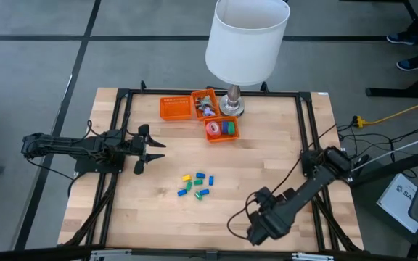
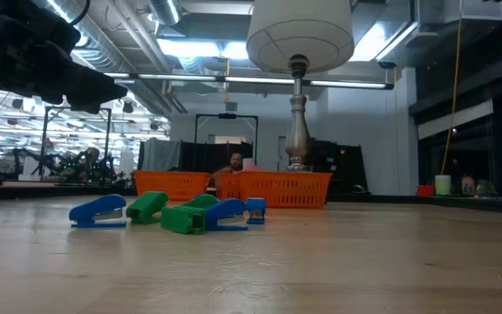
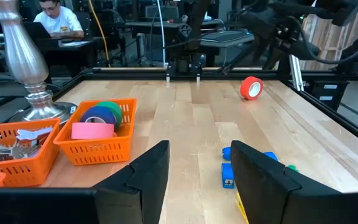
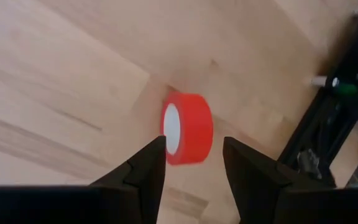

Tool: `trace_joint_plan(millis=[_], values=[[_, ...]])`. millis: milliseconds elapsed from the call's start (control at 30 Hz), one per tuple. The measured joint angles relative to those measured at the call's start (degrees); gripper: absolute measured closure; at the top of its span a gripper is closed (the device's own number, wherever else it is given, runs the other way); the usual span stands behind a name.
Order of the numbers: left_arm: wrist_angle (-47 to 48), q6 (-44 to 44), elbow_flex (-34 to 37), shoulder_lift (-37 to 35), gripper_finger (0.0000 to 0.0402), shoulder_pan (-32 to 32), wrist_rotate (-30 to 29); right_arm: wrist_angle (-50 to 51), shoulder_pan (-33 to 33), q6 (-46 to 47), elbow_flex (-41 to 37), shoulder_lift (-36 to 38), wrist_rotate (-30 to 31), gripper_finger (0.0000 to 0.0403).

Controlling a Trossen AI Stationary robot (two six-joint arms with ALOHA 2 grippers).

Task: Pick and place Stapler, Stapler remover, tape
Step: Put the red tape into the bottom right orange basket

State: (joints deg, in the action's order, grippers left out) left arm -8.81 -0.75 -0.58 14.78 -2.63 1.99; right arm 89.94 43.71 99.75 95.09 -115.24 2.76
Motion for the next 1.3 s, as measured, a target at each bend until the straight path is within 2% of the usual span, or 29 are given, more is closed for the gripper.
trace_joint_plan(millis=[233, 600, 767, 900, 1067, 1300], values=[[0.01, 0.0, 0.0, -0.01, 0.0233, 0.0, 0.01, -0.45, 3.27, 3.93, 0.0, 0.0, 0.44, 0.0214], [-0.01, 0.0, 0.0, 0.01, 0.0233, 0.0, 0.0, -2.59, 4.19, 5.13, 0.0, 0.0, 0.61, 0.0065], [-0.01, 0.0, 0.0, 0.01, 0.0233, 0.0, -0.01, -6.57, 4.37, 4.86, -1.86, 0.07, 0.31, 0.002], [-0.01, 0.0, 0.0, 0.01, 0.0233, 0.0, 0.01, -10.48, 5.08, 5.41, -6.35, 0.07, 0.12, 0.0006], [-0.01, 0.0, -0.02, 0.01, 0.0233, 0.0, 0.01, -8.67, 5.3, 11.83, -9.19, 0.07, 0.04, 0.0005], [-0.01, 0.0, 0.0, 0.01, 0.0233, 0.0, 0.0, -14.77, 5.26, 6.72, -14.38, 0.04, 2.47, 0.0005]])
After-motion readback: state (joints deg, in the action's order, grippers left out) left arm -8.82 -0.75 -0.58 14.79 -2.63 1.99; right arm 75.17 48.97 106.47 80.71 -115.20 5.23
